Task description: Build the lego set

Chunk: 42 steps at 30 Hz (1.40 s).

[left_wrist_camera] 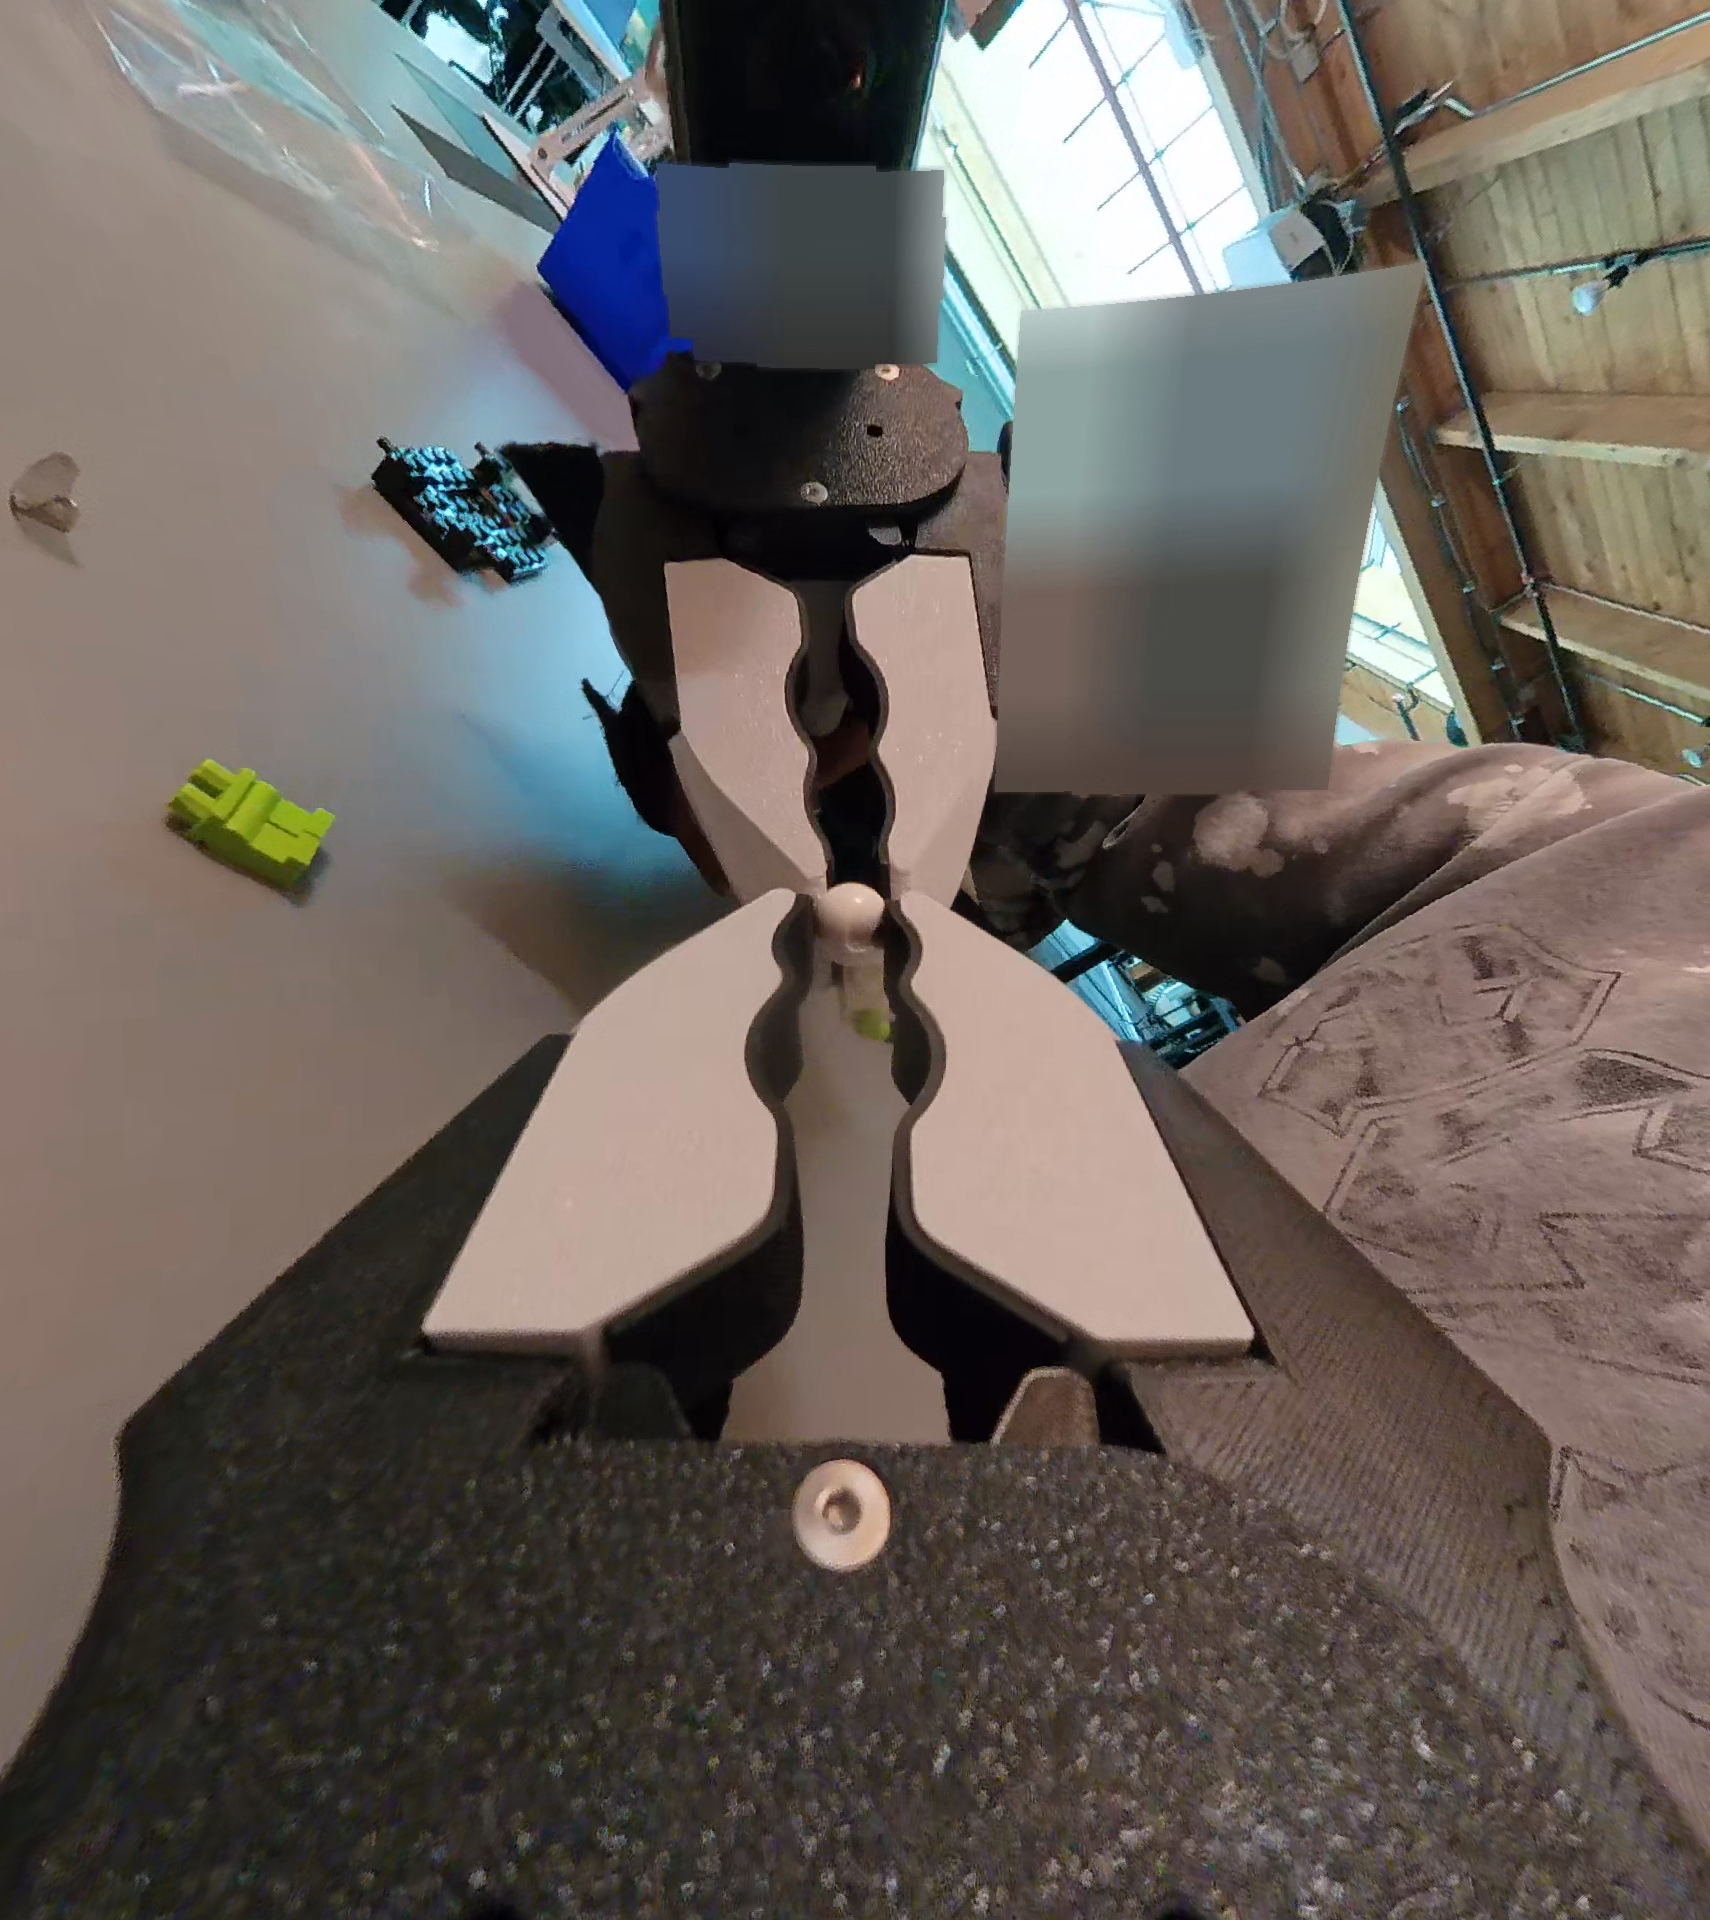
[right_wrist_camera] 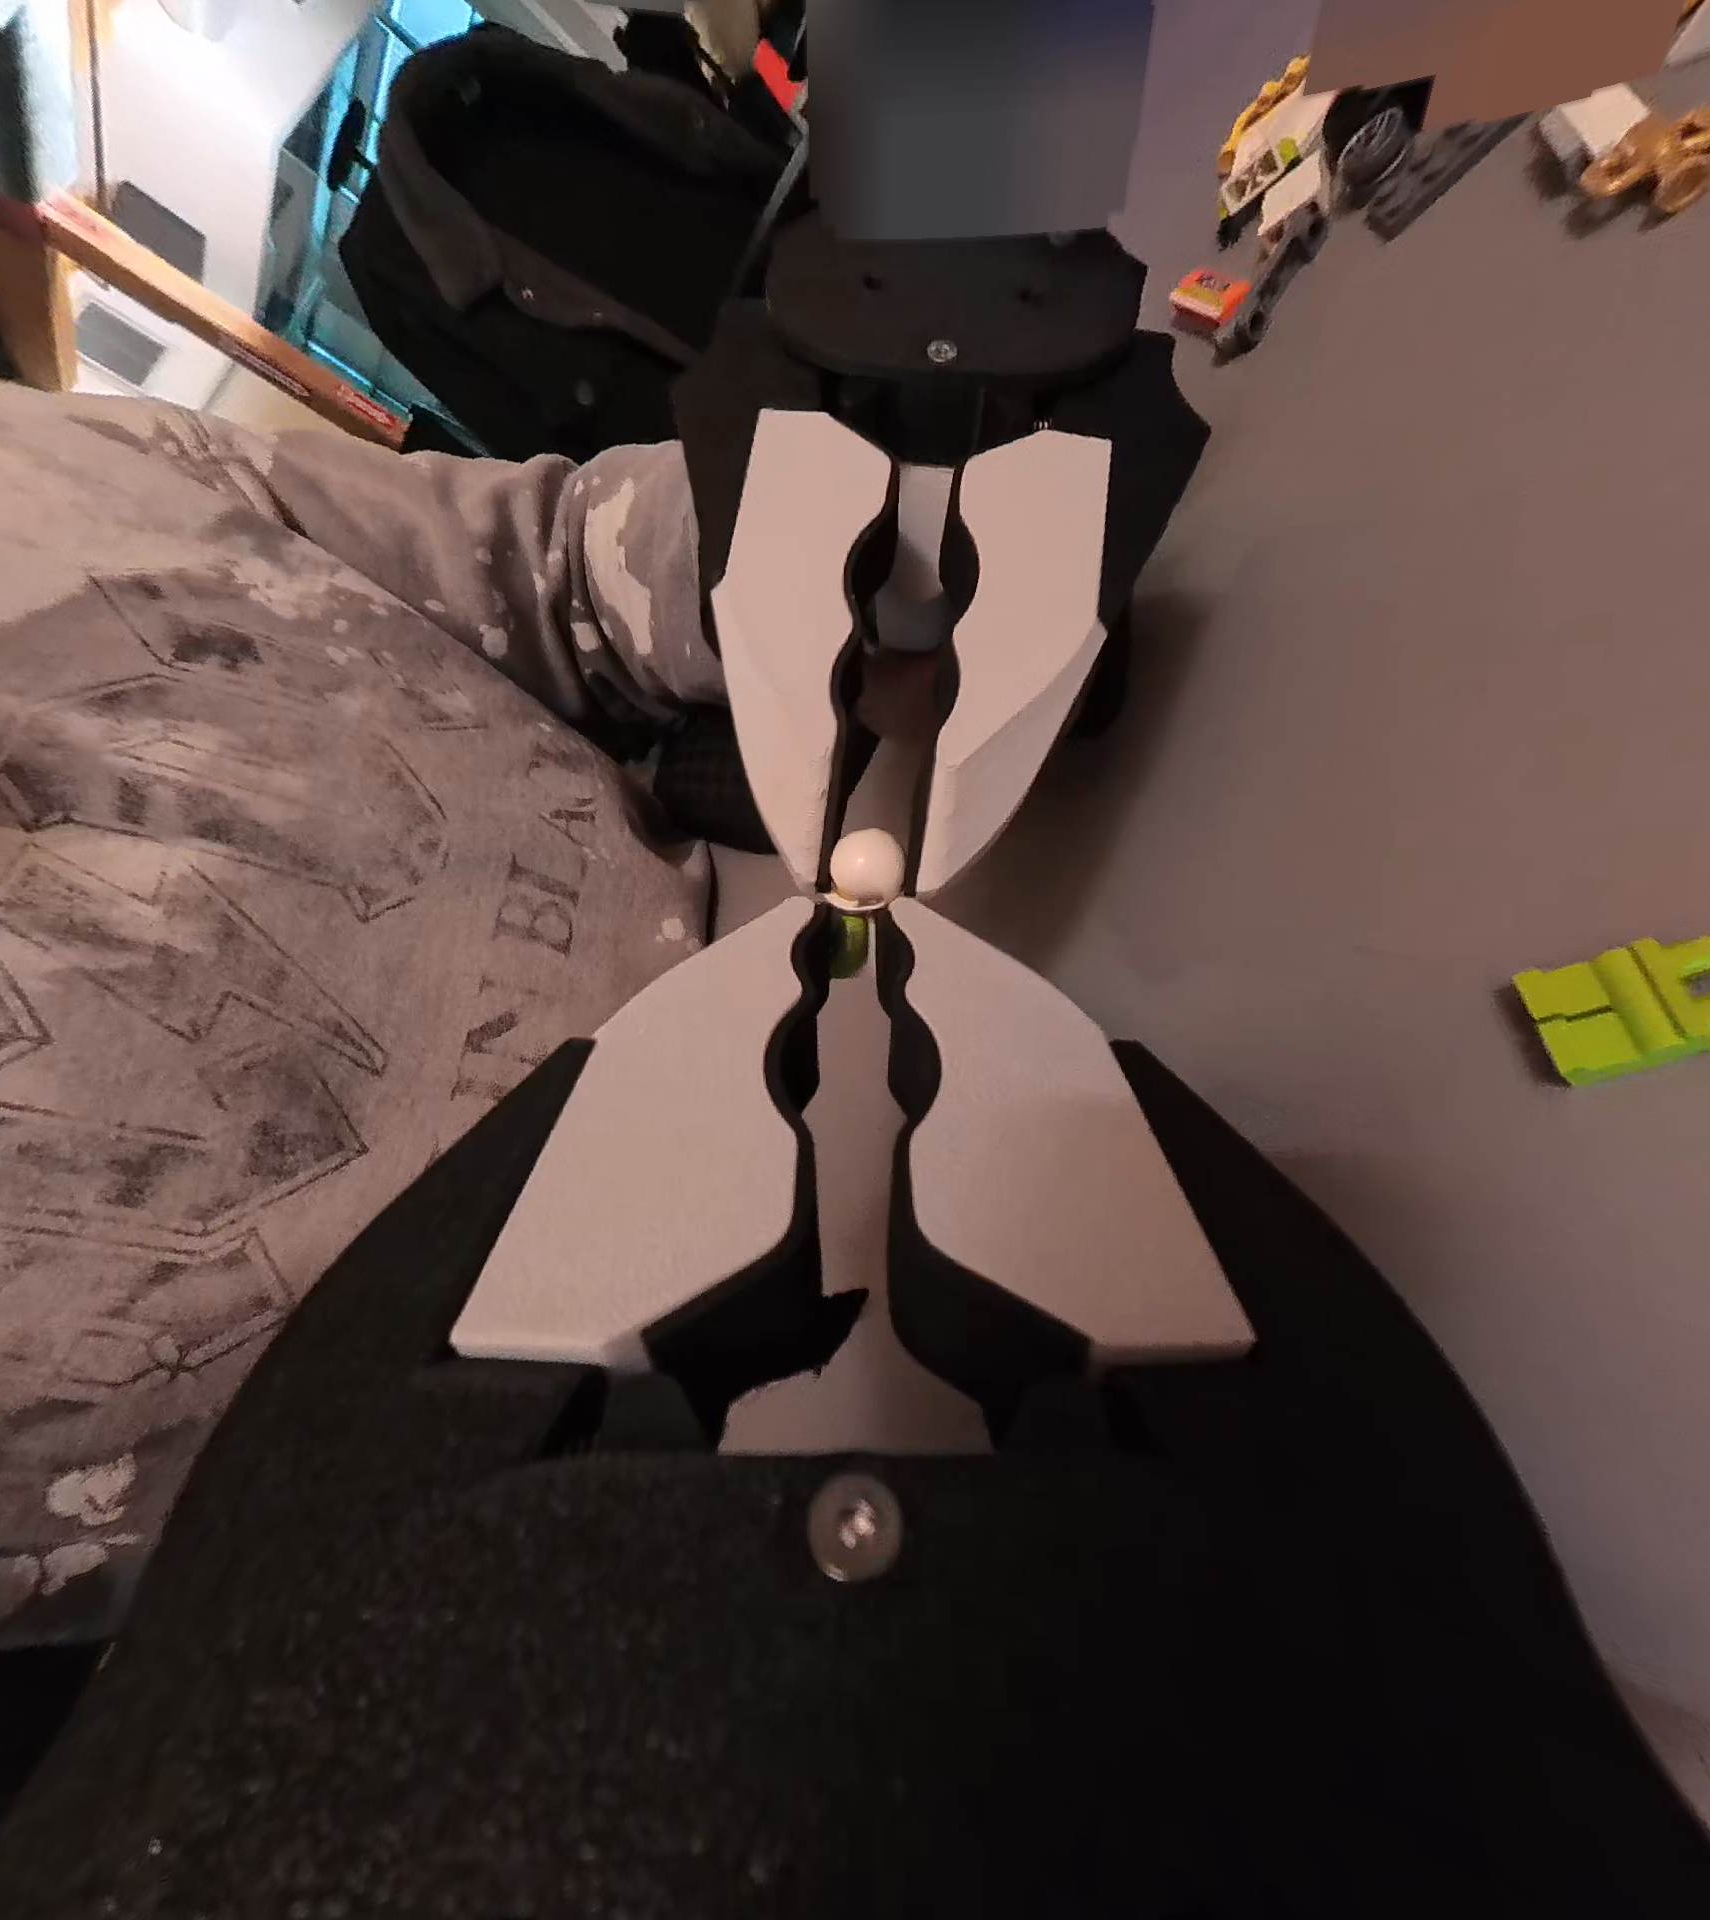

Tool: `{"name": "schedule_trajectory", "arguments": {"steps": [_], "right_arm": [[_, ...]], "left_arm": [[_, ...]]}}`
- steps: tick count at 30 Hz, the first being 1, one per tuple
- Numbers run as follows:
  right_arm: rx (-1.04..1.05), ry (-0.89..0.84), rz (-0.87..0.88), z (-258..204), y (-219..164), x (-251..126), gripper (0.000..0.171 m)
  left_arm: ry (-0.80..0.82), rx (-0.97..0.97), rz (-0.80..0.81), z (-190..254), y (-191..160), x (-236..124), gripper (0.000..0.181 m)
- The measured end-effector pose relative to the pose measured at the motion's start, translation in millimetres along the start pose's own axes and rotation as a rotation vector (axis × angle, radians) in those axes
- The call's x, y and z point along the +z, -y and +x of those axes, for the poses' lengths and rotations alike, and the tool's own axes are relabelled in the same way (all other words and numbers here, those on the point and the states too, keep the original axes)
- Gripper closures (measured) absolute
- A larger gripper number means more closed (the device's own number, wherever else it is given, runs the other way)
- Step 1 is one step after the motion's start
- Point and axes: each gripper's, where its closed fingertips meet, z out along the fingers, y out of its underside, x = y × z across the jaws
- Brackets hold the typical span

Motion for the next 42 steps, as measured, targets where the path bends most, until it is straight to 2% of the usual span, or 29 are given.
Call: {"name": "schedule_trajectory", "arguments": {"steps": [4,7,14,16,22,27,32,36,39,41,42], "right_arm": [[-0.001,-0.023,0.05,1,2,-1,0.164],[-0.039,-0.105,0.042,10,-3,0,0.164],[-0.298,-0.55,-0.163,49,-26,-1,0.163],[-0.358,-0.617,-0.193,54,-28,0,0.163],[-0.492,-0.755,-0.189,57,-31,-10,0.142],[-0.338,-0.779,-0.105,48,-45,-10,0.138],[-0.253,-1.037,-0.034,54,-47,-10,0.136],[-0.179,-1.094,0.0,52,-44,4,0.126],[-0.2,-1.154,-0.015,56,-39,6,0.135],[-0.241,-1.145,-0.067,58,-37,4,0.146],[-0.283,-1.101,-0.111,58,-37,6,0.147]], "left_arm": [[0.005,0.008,0.025,0,4,-1,0.169],[0.022,0.024,0.064,-1,10,-3,0.169],[0.017,0.072,0.182,4,30,-15,0.169],[0.012,0.079,0.196,6,32,-16,0.169],[0.032,0.107,0.208,7,34,-17,0.169],[0.037,0.114,0.224,8,37,-19,0.169],[0.043,0.111,0.243,8,40,-22,0.169],[0.05,0.109,0.239,8,40,-21,0.169],[0.047,0.112,0.239,10,40,-21,0.169],[0.041,0.115,0.239,11,41,-22,0.169],[0.039,0.116,0.24,12,41,-22,0.169]]}}
